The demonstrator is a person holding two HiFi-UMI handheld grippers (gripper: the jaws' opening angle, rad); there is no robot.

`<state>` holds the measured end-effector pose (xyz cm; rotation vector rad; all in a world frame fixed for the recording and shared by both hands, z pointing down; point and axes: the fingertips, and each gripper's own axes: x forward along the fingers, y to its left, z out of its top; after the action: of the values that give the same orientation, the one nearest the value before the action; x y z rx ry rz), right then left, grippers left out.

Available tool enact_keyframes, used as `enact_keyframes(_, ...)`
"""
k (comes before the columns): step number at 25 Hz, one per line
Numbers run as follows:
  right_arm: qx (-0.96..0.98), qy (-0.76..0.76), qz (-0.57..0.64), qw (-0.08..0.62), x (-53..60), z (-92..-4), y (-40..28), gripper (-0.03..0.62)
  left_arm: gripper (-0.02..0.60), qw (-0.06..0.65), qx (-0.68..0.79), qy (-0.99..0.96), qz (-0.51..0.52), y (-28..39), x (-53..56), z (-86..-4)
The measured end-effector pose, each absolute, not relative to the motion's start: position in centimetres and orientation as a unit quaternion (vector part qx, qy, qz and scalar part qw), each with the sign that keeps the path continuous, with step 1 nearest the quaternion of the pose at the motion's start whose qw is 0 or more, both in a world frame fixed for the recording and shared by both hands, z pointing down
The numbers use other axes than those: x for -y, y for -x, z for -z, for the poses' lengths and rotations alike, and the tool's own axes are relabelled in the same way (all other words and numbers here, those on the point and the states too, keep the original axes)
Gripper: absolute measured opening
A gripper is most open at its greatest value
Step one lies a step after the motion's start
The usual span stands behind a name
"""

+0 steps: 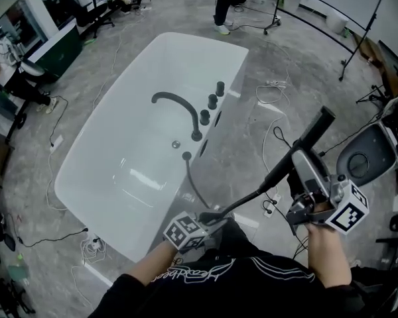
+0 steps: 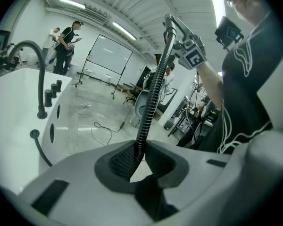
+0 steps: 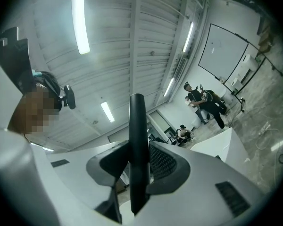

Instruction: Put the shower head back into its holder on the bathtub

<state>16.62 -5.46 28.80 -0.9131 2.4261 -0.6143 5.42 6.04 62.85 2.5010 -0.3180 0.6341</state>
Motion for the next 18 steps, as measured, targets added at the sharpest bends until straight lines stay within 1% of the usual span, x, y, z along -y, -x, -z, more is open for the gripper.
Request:
enact_keyframes(6, -0.892, 0.351, 0.239, 0.154, 6.9, -33.3, -17.1, 0.132, 0.063, 0.300, 0.203, -0.894, -0.262, 0.6, -3.6, -62.9)
enact_keyframes(11, -0.903, 0.338, 0.238, 0.117, 7.4, -35.5, -15.5, 0.132, 0.063, 0.301, 0.287, -0.872, -0.258, 4.9, -0.4, -60.8)
enact_keyframes(18, -0.926, 0.285, 0.223, 0.110, 8.1, -35.5, -12.9, 0.130, 0.064, 0.260, 0.372, -0.861, -0.227, 8.3, 4.8, -54.4)
